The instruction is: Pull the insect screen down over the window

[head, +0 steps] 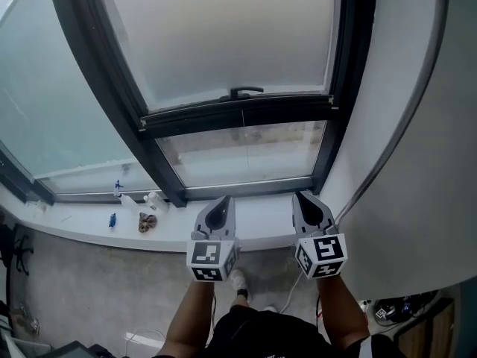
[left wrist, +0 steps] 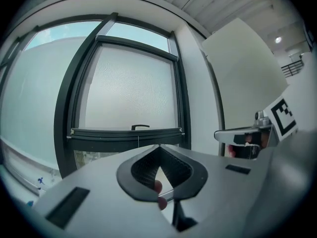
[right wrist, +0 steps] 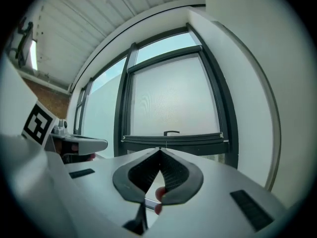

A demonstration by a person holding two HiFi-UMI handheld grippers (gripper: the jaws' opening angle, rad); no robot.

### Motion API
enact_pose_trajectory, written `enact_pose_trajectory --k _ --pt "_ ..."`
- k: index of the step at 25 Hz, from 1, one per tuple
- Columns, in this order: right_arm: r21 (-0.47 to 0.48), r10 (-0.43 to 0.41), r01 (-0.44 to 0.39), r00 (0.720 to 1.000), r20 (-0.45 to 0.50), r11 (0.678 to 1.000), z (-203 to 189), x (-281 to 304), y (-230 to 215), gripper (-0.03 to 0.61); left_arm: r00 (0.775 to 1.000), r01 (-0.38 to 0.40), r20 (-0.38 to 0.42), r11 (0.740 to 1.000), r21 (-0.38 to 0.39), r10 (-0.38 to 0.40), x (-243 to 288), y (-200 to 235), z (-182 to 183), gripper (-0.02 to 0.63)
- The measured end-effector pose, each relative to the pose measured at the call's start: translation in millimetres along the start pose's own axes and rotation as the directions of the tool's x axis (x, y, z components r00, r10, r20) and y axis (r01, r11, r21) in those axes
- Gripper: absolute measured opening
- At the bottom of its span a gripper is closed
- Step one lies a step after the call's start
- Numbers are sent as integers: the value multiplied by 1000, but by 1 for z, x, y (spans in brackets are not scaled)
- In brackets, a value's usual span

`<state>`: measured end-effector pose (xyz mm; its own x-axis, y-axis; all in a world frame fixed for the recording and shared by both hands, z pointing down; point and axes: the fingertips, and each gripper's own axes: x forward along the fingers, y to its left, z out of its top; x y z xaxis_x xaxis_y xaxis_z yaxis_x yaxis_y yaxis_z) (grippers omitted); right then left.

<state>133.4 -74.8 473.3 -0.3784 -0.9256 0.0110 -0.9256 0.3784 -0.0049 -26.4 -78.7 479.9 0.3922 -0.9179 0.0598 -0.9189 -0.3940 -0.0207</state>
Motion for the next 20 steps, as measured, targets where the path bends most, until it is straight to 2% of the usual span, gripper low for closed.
enact_pose_trajectory --k 4,11,20 --pt "17 -6 6 1000 -8 1000 -15 -25 -2 3 1000 -28 7 999 -26 28 -18 -16 -10 3" --pt "-23 -10 9 998 -59 1000 -50 -46 8 3 997 -61 -44 996 -67 59 -43 -27 -37 3" --pt "-73 -41 39 999 -34 997 -47 -57 15 3 997 -58 -41 998 -2 58 -48 -29 -32 3"
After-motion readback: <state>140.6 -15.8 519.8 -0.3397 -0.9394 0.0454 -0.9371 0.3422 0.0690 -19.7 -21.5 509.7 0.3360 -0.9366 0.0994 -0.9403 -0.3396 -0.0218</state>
